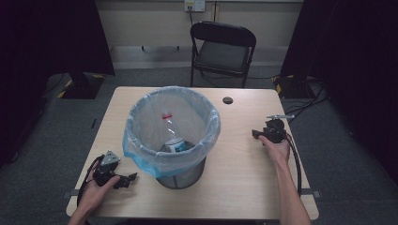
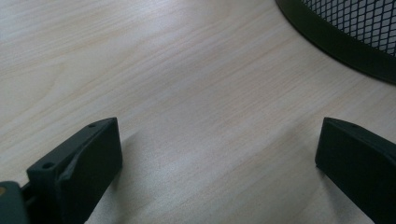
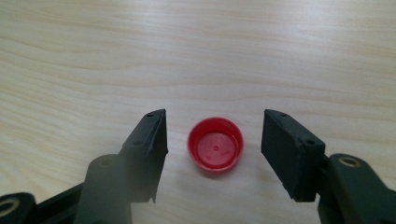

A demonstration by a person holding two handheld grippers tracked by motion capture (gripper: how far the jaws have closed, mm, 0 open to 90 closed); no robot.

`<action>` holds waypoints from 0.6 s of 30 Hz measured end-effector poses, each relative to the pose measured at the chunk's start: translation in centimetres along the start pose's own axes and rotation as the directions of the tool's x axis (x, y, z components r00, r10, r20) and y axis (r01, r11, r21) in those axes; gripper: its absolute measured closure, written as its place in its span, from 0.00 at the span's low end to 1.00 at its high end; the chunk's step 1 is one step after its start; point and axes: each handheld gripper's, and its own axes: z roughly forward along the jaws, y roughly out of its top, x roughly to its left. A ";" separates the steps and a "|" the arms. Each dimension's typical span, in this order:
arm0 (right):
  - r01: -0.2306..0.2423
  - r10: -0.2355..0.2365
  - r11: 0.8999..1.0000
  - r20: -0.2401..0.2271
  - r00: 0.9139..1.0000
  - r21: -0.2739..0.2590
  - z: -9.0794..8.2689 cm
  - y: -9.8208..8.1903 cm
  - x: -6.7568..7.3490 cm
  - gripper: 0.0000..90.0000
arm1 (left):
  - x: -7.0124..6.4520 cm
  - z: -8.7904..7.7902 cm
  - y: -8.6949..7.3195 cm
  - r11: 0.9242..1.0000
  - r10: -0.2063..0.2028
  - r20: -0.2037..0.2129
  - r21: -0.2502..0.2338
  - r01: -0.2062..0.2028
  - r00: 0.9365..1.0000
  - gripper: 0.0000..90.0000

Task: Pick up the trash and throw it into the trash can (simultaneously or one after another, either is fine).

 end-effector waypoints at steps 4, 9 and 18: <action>-0.011 0.011 1.000 -0.004 1.000 0.004 0.5 -0.2 -0.3 0.45 | 0.0 0.0 0.0 1.000 0.000 0.000 0.000 0.000 1.000 0.00; -0.004 0.003 1.000 0.014 1.000 0.016 1.4 -0.5 -0.2 0.47 | 0.0 0.0 0.0 1.000 -0.001 0.000 0.000 0.001 1.000 0.00; 0.047 -0.047 0.999 0.062 0.997 0.004 1.6 -1.0 0.4 0.59 | 0.0 0.0 0.0 1.000 -0.001 0.000 0.000 0.001 1.000 0.00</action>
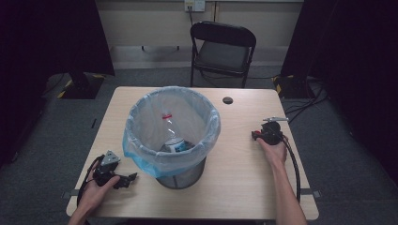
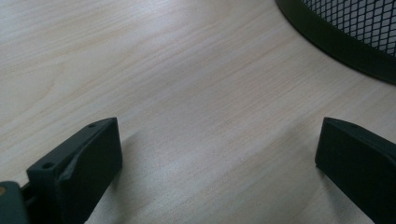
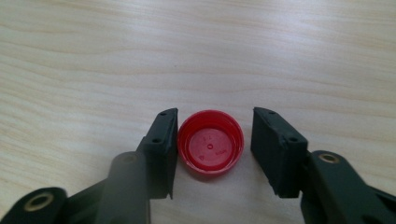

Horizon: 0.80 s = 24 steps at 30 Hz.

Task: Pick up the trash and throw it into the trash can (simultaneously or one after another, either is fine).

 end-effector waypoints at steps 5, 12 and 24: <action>0.024 -0.024 1.000 0.022 0.999 0.007 -0.2 -0.1 0.4 0.65 | 0.0 0.0 0.0 1.000 0.000 0.000 0.000 0.000 1.000 0.00; 0.019 -0.019 1.000 0.004 1.000 0.017 -0.4 -0.1 0.8 0.66 | 0.0 0.0 0.0 1.000 0.001 0.000 0.000 -0.001 1.000 0.00; -0.028 0.025 0.998 -0.060 0.998 -0.054 -1.2 -0.7 1.5 0.66 | 0.0 0.0 0.0 1.000 0.000 0.000 0.000 0.000 1.000 0.00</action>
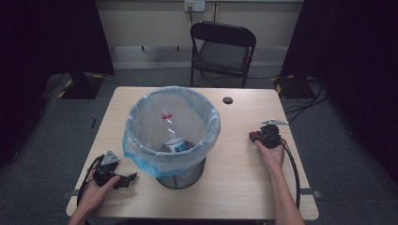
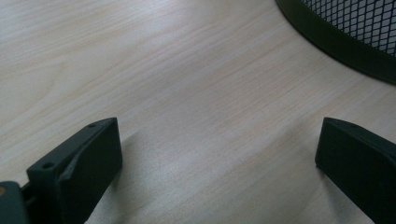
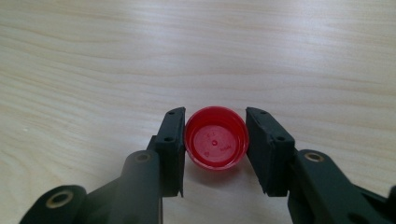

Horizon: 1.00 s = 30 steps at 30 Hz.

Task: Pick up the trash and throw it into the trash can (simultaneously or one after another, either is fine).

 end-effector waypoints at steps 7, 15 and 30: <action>-0.020 0.019 0.999 -0.015 1.000 -0.039 -0.7 -0.3 -0.2 0.66 | 0.0 0.0 0.0 1.000 0.000 0.000 0.000 0.000 1.000 0.00; -0.006 0.001 0.995 -0.047 0.999 -0.102 -2.0 0.3 0.7 0.66 | 0.0 0.0 0.0 1.000 0.000 0.000 0.000 0.000 1.000 0.00; 0.004 -0.021 0.987 -0.104 0.994 -0.160 -4.7 2.7 2.1 0.66 | 0.0 0.0 0.0 1.000 0.001 -0.001 0.000 -0.001 1.000 0.00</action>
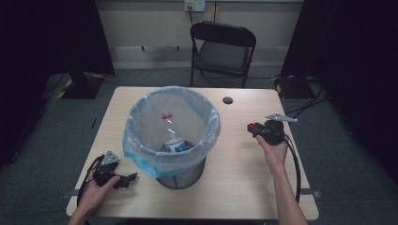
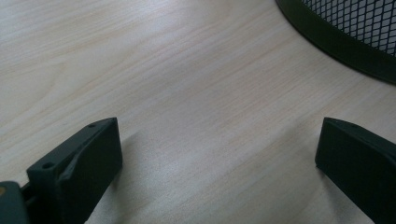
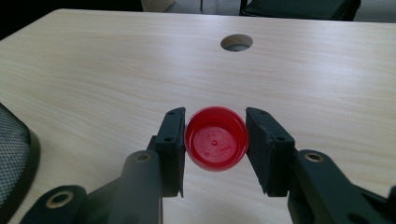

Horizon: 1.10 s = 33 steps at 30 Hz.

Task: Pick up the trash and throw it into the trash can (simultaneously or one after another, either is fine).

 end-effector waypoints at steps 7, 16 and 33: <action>0.007 -0.008 1.000 -0.033 0.999 -0.023 -0.7 1.4 0.9 0.66 | 0.0 0.0 0.0 1.000 0.000 -0.002 0.000 0.000 1.000 0.00; 0.046 -0.051 0.996 -0.063 0.997 -0.074 -2.2 3.3 2.7 0.66 | 0.0 0.0 0.0 1.000 -0.001 -0.002 0.000 0.001 1.000 0.00; 0.061 -0.090 0.979 -0.142 0.986 -0.196 -5.4 6.6 5.9 0.66 | 0.0 0.0 0.0 1.000 -0.003 -0.003 -0.002 0.003 1.000 0.00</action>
